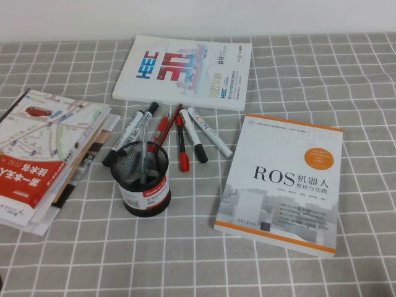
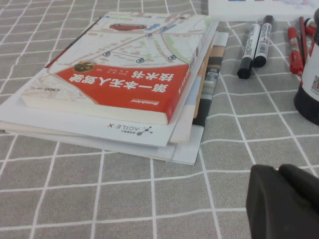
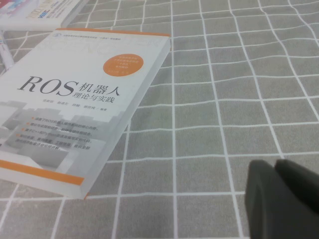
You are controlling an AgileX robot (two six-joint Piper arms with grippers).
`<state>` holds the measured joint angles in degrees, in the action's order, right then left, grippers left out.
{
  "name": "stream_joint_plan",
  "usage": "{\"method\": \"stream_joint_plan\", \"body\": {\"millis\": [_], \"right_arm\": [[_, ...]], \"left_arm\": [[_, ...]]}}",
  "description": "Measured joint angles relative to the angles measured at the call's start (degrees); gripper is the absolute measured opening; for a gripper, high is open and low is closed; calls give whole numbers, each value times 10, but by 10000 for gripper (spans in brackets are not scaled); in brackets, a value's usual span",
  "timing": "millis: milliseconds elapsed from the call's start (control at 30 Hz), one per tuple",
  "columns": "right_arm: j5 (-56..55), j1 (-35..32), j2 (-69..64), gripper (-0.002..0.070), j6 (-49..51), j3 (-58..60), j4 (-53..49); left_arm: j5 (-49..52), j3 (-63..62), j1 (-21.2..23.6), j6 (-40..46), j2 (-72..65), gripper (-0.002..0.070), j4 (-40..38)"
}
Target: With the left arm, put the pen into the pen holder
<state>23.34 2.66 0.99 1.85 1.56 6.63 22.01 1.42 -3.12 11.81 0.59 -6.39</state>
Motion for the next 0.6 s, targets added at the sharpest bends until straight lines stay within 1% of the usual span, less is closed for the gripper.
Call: {"method": "stream_joint_plan", "body": {"millis": [333,600], "right_arm": [[0,0,0,-15,0,0,0],[0,0,0,-15,0,0,0]], "left_arm": [[0,0,0,0,0,-2,0],[-24,0,0,-3,0,-2,-6]]}}
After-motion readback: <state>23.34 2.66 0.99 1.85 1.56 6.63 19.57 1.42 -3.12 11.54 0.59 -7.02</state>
